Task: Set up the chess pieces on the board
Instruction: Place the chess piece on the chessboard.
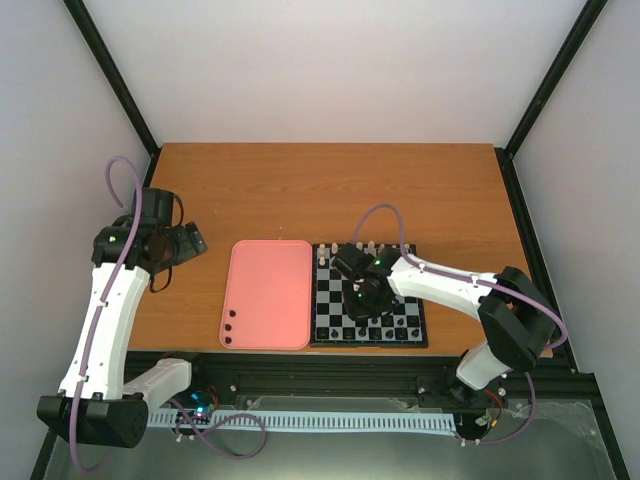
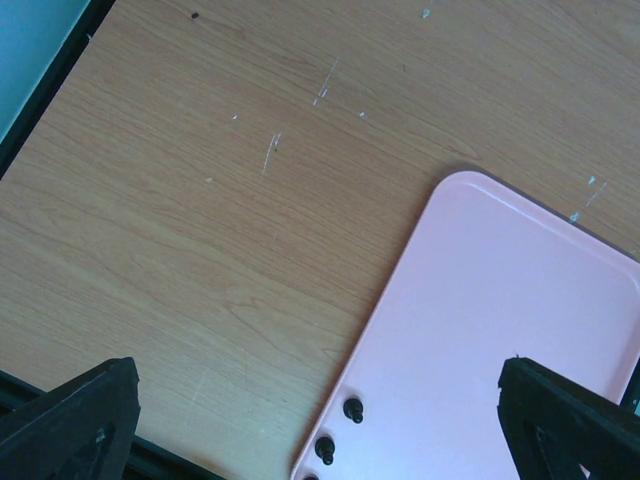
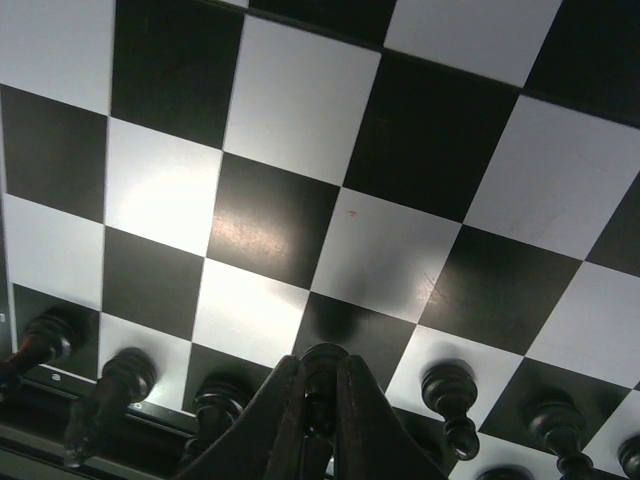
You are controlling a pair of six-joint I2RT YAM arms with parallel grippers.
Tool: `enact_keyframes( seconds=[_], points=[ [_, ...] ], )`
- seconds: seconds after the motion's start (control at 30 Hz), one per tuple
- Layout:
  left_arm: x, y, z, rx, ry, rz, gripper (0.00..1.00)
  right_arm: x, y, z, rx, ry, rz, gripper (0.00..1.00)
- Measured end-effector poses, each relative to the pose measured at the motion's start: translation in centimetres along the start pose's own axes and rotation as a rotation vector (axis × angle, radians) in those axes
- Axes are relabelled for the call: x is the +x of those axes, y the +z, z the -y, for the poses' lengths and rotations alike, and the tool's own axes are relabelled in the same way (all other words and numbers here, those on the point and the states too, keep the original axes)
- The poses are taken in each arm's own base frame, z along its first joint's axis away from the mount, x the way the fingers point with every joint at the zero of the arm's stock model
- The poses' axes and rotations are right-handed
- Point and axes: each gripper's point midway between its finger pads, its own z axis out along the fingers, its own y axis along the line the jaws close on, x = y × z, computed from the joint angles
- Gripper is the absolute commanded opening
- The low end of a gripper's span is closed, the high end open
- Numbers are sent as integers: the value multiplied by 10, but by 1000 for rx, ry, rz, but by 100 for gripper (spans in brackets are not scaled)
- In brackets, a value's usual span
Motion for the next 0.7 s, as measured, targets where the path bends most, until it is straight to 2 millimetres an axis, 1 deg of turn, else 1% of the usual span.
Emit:
enact_keyframes(
  seconds=[0.2, 0.47, 0.7],
  points=[
    [1, 1, 0, -1, 1, -4, 100, 6, 6, 7, 15, 6, -20, 9],
    [3, 3, 0, -3, 2, -11, 100, 5, 8, 6, 12, 0, -21, 10],
    [5, 5, -1, -7, 4, -19, 100, 7, 12, 7, 15, -7, -37, 13]
  ],
)
